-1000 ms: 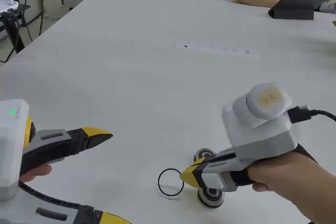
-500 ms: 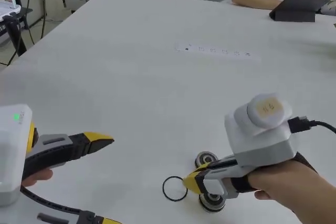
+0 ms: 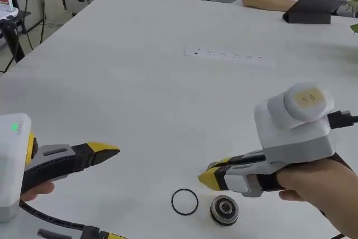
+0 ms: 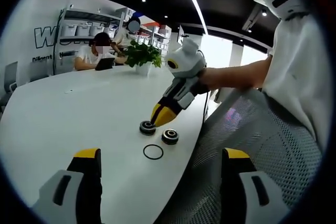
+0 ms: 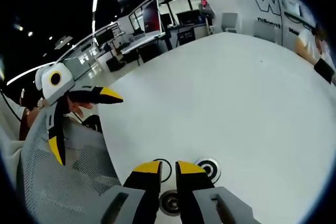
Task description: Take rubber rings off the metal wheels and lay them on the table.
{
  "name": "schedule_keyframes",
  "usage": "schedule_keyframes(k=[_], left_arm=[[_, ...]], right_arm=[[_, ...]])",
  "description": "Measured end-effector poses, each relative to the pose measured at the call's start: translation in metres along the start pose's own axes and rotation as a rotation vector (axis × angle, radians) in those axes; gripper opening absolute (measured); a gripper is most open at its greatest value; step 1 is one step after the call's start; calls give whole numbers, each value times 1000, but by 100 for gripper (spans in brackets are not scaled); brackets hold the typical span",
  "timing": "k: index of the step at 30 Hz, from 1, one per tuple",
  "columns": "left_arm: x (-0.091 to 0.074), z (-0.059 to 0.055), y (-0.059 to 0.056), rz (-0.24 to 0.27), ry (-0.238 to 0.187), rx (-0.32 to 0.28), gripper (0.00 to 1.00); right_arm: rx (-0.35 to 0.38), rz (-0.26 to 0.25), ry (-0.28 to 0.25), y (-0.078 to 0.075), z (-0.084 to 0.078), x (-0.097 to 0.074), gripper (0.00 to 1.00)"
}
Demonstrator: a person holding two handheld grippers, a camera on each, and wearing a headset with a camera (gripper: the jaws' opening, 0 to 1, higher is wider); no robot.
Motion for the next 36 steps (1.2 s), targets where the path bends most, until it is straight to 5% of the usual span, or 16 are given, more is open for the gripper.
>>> schedule_keyframes(k=[9, 18, 20, 22, 29, 36], left_arm=[[2, 0, -4, -16, 9, 5, 93], [4, -2, -8, -40, 30, 10, 92], [4, -2, -8, -38, 30, 10, 92], [4, -2, -7, -34, 30, 11, 92], [6, -7, -11, -63, 84, 54, 93], [4, 14, -9, -79, 78, 105, 94]], right_arm=[[-8, 9, -140, -7, 21, -31, 12], [-10, 33, -182, -18, -3, -46, 19], [15, 35, -163, -23, -14, -45, 19], [-43, 56, -68, -24, -32, -43, 18], [-87, 65, -1, -25, -50, -32, 20], [-153, 93, 59, -18, -63, -27, 23]])
Point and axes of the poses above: the centre of the closed fingertips' face, and the gripper's own axes: x roughly forward along the fingers, y roughly to its left, z roughly out of its top, the point moved 2 cm from there along -x, roughly backward along the fingers, and after that the axes turned 7 degrees about -z, right-handed, at the moved point
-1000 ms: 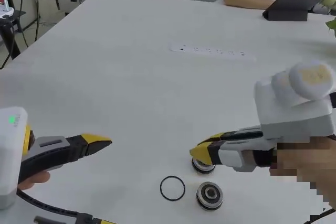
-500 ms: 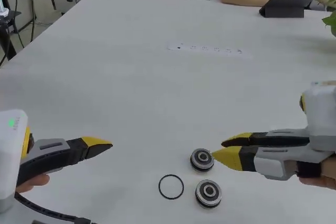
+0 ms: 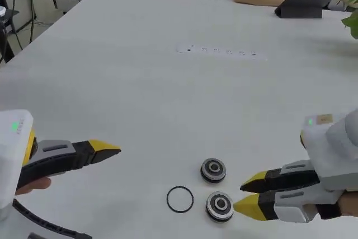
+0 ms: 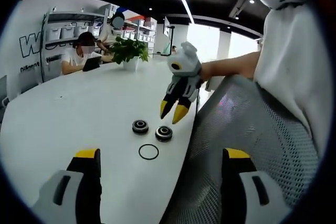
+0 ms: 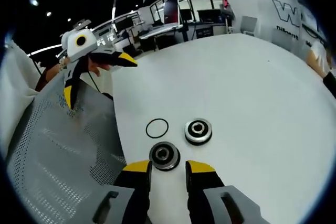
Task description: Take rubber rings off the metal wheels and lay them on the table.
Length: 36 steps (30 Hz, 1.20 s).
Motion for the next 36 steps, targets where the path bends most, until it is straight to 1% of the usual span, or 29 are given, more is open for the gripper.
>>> schedule_keyframes(k=[2, 3, 5, 7, 8, 9, 10, 11, 12, 13, 15, 16, 18, 20, 23, 25, 26, 28, 30, 32, 36], left_arm=[[-2, 11, 2, 0, -19, 15, 94], [-3, 18, 4, 2, -29, 25, 94], [-4, 29, 8, 7, -31, 39, 94], [-5, 37, 12, 17, -33, 50, 94], [-5, 42, 15, 26, -40, 61, 94], [-5, 50, 18, 36, -60, 83, 93], [-5, 56, 20, 38, -72, 92, 92], [-4, 64, 22, 36, -85, 102, 91], [-3, 68, 23, 36, -89, 107, 89], [0, 74, 24, 34, -92, 124, 87], [4, 82, 25, 26, -95, 150, 87], [8, 87, 24, 17, -99, 172, 87], [16, 92, 23, 3, -106, 199, 84], [26, 93, 21, -27, -103, 206, 80], [38, 94, 17, -64, -97, 209, 78], [48, 90, 13, -98, -66, 238, 75], [54, 89, 12, -104, -54, 254, 73], [63, 87, 10, -121, -38, 265, 70], [72, 85, 8, -146, -26, 260, 67], [79, 82, 8, -161, -13, 264, 63], [98, 73, 7, -184, 19, 285, 55]], right_arm=[[-9, 6, 3, 2, -1, 1, 25], [-16, 5, 10, 2, -2, 1, 25], [-21, 7, 16, 3, -3, 2, 26], [-31, 15, 25, 5, -5, 3, 27], [-44, 22, 30, 7, -6, 5, 27], [-58, 29, 33, 9, -7, 5, 28], [-75, 35, 37, 11, -8, 7, 29], [-80, 36, 40, 12, -8, 8, 29], [-84, 39, 43, 12, -9, 8, 30], [-89, 41, 48, 12, -10, 9, 31], [-102, 32, 59, 11, -13, 11, 31], [-110, 26, 59, 10, -13, 11, 32], [-118, 21, 57, 9, -13, 11, 34], [-124, 20, 49, 9, -11, 12, 35], [-128, 16, 48, 9, -12, 13, 35], [-126, 15, 43, 9, -11, 13, 35], [-128, 13, 40, 9, -10, 14, 35], [-128, 10, 40, 9, -10, 14, 34], [-122, 12, 42, 9, -11, 14, 33], [-122, 14, 43, 9, -11, 15, 32], [-125, 11, 44, 9, -11, 16, 29]])
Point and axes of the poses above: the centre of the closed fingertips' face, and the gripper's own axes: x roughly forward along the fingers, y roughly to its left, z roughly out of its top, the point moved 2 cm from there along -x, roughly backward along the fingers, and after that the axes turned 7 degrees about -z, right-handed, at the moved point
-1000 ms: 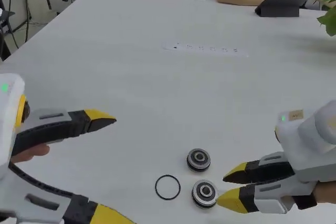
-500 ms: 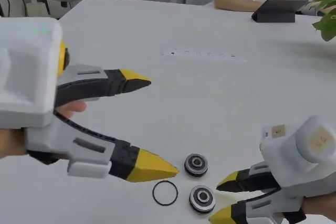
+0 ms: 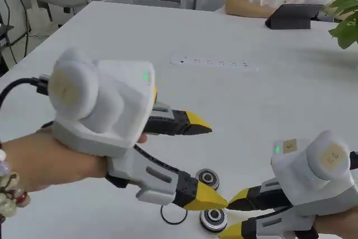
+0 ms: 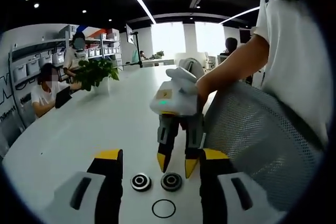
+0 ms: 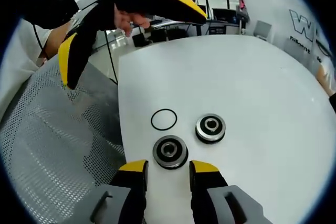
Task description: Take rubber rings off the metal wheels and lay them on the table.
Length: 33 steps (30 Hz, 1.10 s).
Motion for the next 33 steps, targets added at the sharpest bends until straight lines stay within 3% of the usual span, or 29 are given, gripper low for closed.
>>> schedule_keyframes(k=[4, 10, 13, 22, 27, 33], left_arm=[[19, -24, -7, -55, 74, 3, 48], [38, -45, -17, -92, 97, -17, 37], [41, -53, -17, -76, 103, -25, 34], [47, -71, -7, -24, 100, -128, 26], [49, -80, -10, -5, 115, -101, 18], [50, -90, -10, -6, 136, -130, 15]], right_arm=[[6, 0, 4, -1, -2, 0, 27], [4, -4, 4, -2, -2, 1, 24], [-2, -5, 4, -2, -2, 1, 22], [-8, 1, 4, -2, -4, 3, 21], [1, -6, 12, -3, -6, 4, 20], [-2, -5, 15, -2, -6, 4, 20]])
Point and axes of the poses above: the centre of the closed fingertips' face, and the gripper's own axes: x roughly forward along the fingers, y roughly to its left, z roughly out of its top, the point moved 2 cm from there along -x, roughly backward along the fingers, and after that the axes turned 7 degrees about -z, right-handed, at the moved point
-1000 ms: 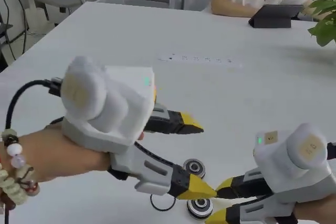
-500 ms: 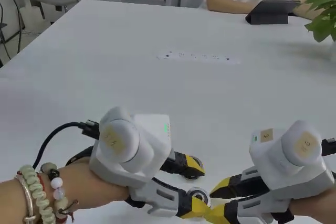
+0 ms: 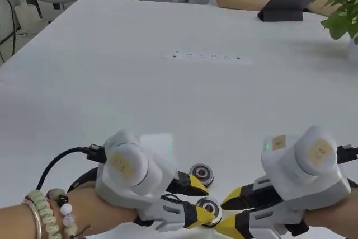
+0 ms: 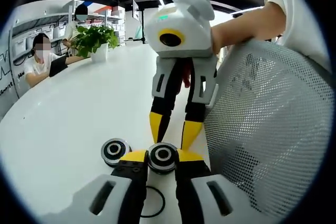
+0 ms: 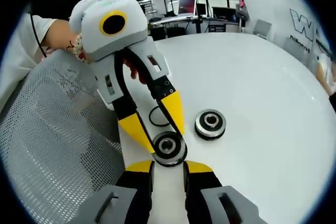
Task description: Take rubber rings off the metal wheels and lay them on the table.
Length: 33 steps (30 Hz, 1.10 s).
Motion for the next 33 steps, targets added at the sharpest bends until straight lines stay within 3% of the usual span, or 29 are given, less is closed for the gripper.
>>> schedule_keyframes(k=[15, 26, 33], left_arm=[[5, 0, -3, -1, -7, 20, 8], [2, -1, -3, 0, -15, 16, 8], [2, -2, -3, 2, -21, 17, 8]], right_arm=[[-31, -22, -21, -2, 3, 2, 24], [-108, -11, -20, 1, 3, 2, 19], [-117, -9, -10, 1, 1, 1, 15]])
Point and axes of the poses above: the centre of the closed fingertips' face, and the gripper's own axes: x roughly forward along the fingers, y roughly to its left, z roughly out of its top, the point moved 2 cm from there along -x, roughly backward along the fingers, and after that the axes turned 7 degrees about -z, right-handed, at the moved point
